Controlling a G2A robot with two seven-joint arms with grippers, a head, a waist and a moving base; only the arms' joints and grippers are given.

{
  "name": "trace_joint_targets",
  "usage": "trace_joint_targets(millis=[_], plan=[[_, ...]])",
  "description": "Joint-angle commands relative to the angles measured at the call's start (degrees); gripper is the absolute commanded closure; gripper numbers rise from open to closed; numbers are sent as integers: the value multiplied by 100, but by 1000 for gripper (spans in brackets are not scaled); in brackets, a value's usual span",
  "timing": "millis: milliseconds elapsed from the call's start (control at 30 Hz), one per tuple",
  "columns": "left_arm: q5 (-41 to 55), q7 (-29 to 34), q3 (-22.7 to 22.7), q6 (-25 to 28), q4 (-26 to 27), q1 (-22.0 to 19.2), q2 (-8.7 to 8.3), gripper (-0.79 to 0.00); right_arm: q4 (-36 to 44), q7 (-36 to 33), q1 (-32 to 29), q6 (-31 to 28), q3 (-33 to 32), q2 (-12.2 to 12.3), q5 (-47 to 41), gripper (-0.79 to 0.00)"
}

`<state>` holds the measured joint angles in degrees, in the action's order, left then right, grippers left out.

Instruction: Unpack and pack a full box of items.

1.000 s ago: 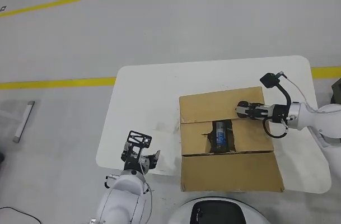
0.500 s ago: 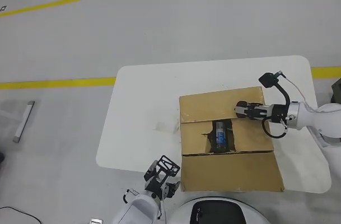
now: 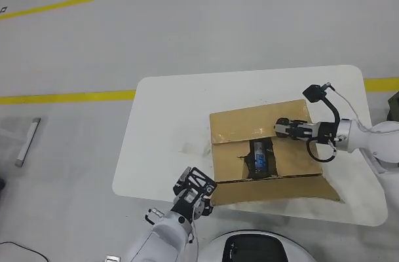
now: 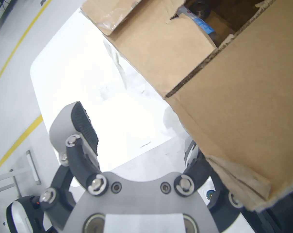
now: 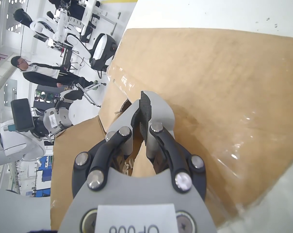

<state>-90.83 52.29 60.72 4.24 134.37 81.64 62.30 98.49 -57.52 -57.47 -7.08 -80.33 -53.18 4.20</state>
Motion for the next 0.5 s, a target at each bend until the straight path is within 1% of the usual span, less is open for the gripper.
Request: trace_joint_targets(millis=[0, 67, 133, 267, 367, 467], plan=[[10, 0, -11, -92, -31, -170, 34, -785, 106, 94, -25, 5, -130, 18, 49, 0], [57, -50, -52, -200, -110, -368, 79, -785, 271, 183, -92, 45, -274, 41, 166, 0], [69, -68, -118, -334, -240, -602, 131, -785, 526, 310, -172, 144, -430, 73, 513, 0], [92, 19, -364, -692, -642, -1096, 263, -785, 1351, 686, -468, 630, -580, 132, 1928, 0], [116, 75, -567, -885, -925, -1403, 361, -785, 1901, 926, -740, 962, -569, 144, 2621, 0], [134, 89, -737, -1040, -1129, -1615, 450, -785, 2226, 1075, -941, 1083, -444, 145, 3163, 0]])
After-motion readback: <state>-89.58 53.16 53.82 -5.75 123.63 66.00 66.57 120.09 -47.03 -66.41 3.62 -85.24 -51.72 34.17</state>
